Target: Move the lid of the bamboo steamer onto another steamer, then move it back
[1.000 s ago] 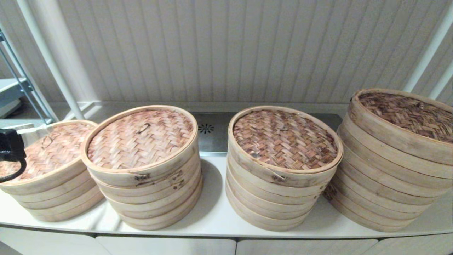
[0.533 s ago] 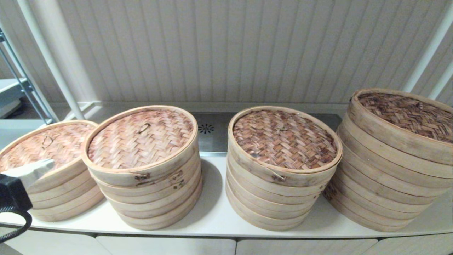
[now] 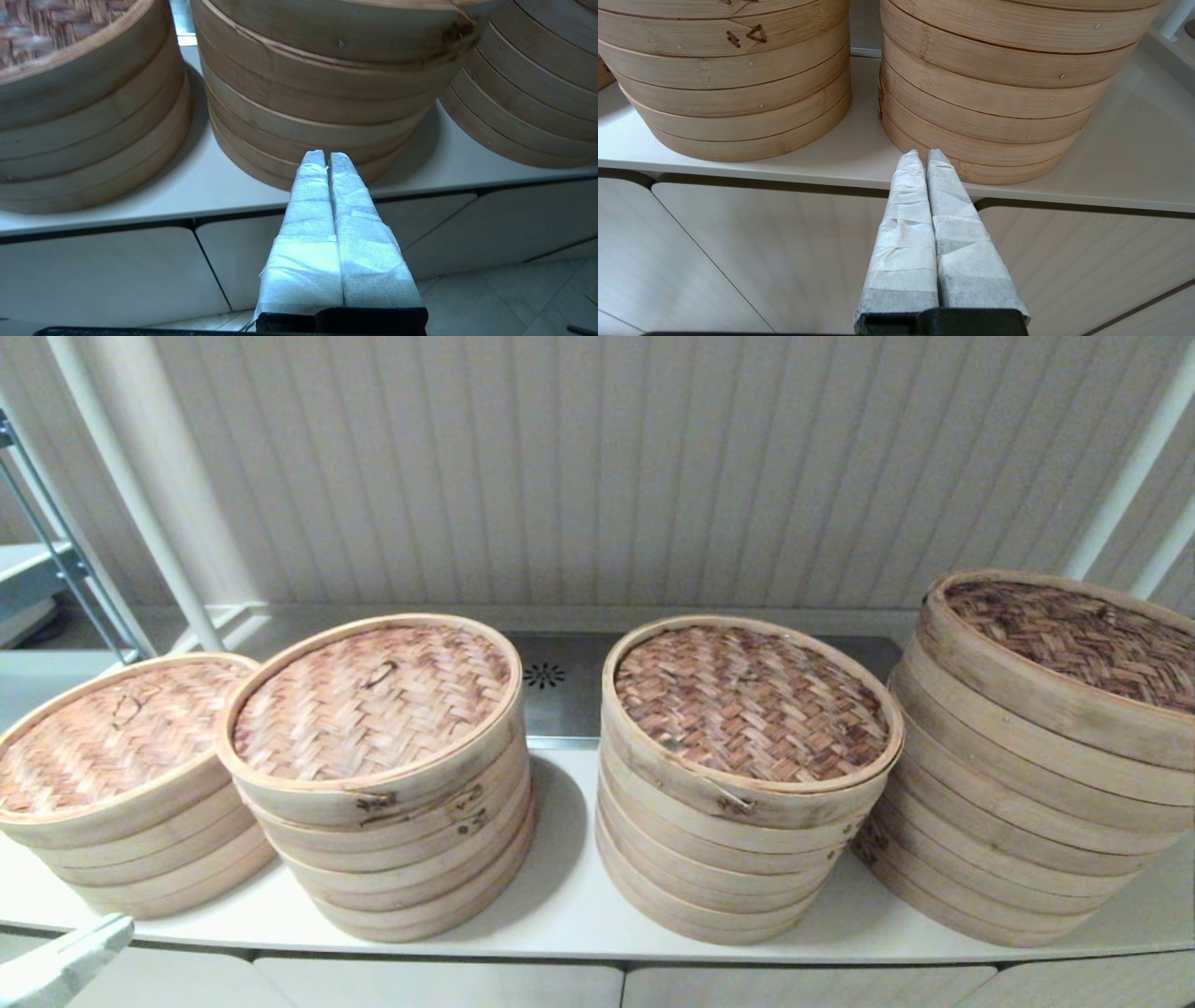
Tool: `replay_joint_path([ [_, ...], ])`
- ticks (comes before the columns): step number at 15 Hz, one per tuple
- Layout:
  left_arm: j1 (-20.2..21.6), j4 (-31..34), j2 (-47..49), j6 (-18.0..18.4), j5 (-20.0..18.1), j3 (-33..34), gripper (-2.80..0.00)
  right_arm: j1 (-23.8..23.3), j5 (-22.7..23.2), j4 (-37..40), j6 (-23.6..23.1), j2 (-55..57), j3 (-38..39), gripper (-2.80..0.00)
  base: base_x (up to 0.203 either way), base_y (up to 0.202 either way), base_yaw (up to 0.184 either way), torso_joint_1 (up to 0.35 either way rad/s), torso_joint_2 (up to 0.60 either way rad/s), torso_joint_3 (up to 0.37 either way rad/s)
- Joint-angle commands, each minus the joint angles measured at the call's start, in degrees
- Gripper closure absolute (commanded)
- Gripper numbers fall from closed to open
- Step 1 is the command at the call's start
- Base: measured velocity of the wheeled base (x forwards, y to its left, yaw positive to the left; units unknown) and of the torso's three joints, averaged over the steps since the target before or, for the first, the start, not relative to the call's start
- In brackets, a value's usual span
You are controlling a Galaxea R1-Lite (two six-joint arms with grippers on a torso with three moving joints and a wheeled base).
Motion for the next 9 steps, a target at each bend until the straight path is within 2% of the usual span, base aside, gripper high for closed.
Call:
replay_joint_path([
  [1, 0.0, 1.9, -6.0, 0.1, -0.3, 0.6, 0.00, 0.0, 0.0, 0.0, 0.0, -0.3, 0.0, 0.00, 0.000, 0.000, 0.000, 0.000, 0.00, 0.000],
  [7, 0.0, 4.8, -15.5, 0.5, -0.5, 6.9, 0.00, 0.0, 0.0, 0.0, 0.2, -0.3, 0.1, 0.00, 0.000, 0.000, 0.000, 0.000, 0.00, 0.000],
  [9, 0.0, 8.0, -16.0, 0.7, -4.8, 8.3, 0.00, 0.0, -0.1, 0.0, 0.2, -0.4, 0.0, 0.00, 0.000, 0.000, 0.000, 0.000, 0.00, 0.000],
])
